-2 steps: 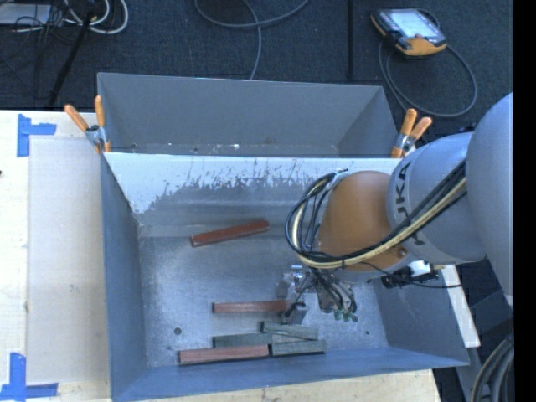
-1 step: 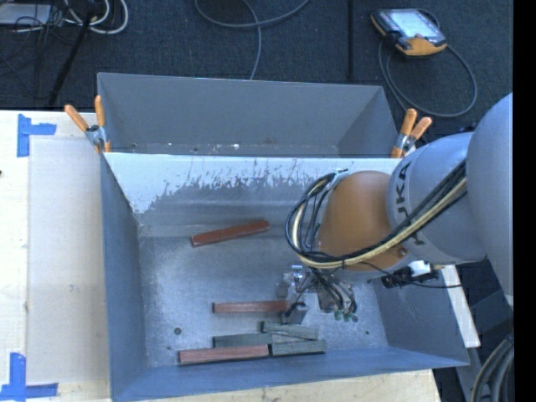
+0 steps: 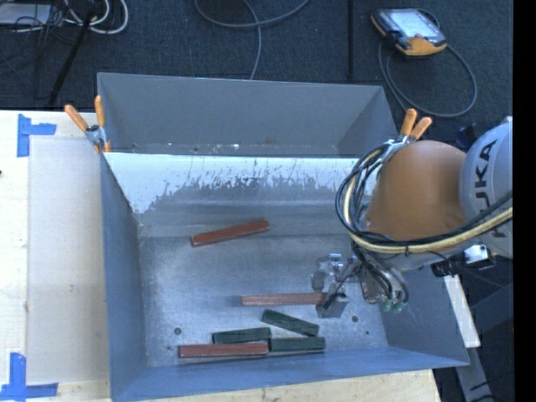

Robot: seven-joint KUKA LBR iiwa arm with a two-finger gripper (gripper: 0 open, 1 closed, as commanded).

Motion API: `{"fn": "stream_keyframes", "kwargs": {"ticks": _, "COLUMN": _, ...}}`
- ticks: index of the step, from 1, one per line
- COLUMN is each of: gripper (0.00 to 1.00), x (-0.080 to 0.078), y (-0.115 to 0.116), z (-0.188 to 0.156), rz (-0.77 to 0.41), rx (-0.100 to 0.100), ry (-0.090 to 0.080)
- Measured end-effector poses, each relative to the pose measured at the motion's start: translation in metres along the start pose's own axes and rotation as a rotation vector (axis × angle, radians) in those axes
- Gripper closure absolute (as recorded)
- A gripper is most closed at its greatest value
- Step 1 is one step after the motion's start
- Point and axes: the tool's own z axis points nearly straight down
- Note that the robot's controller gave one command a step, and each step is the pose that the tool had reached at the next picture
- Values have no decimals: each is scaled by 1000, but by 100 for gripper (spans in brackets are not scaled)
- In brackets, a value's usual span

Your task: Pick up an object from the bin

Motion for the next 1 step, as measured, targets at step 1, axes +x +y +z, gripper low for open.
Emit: {"fn": "stream_keyframes", "kwargs": {"ticks": 1, "gripper": 100, "x": 0, "y": 0, "z": 0, "rz": -1, "rx": 0, "ry": 0}}
